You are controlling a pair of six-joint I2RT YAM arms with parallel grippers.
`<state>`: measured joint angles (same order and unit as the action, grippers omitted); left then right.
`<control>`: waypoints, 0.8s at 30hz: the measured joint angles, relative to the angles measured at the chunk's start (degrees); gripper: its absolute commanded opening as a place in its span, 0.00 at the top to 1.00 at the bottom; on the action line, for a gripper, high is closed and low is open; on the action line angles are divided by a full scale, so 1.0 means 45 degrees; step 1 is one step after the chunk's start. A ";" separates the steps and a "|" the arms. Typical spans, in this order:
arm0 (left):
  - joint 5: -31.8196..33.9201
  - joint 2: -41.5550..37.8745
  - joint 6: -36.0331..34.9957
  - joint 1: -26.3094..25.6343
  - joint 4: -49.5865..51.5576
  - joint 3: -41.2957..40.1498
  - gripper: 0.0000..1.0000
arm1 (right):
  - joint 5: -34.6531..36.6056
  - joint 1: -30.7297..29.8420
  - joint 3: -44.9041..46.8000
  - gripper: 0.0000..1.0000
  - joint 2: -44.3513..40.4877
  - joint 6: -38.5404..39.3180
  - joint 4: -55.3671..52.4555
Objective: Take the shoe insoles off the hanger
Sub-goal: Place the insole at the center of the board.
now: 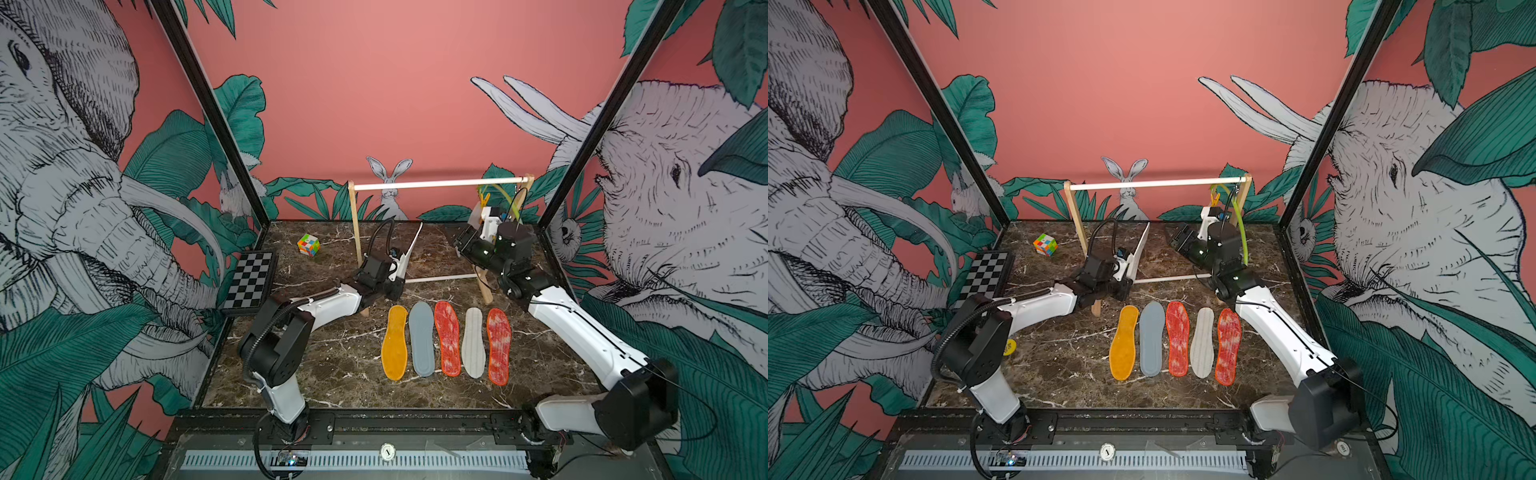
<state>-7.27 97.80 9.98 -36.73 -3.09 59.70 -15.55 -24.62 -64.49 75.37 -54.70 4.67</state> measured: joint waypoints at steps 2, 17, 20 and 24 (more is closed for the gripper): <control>-0.0359 -0.0393 0.0000 -0.0097 0.0000 -0.0296 1.00 | -0.0019 -0.0223 0.0223 0.23 -0.0393 0.0126 -0.0141; -0.0403 -0.3750 -0.0092 -0.0855 0.2497 -0.1472 1.00 | 0.0321 -0.1336 -0.0466 0.27 -0.2225 0.1894 -0.3390; 0.0262 -0.4619 0.0233 -0.1064 0.3619 -0.1807 1.00 | 0.0408 -0.1341 -0.0860 0.27 -0.2560 0.2385 -0.4289; 0.1239 -0.5455 0.1078 -0.1248 0.5391 -0.2186 1.00 | 0.0505 -0.1345 -0.1273 0.28 -0.3070 0.2914 -0.5149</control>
<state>-1.69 73.25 14.83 -42.35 21.17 49.87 -13.28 -30.68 -70.22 61.56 -41.58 -18.50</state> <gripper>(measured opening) 0.066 0.726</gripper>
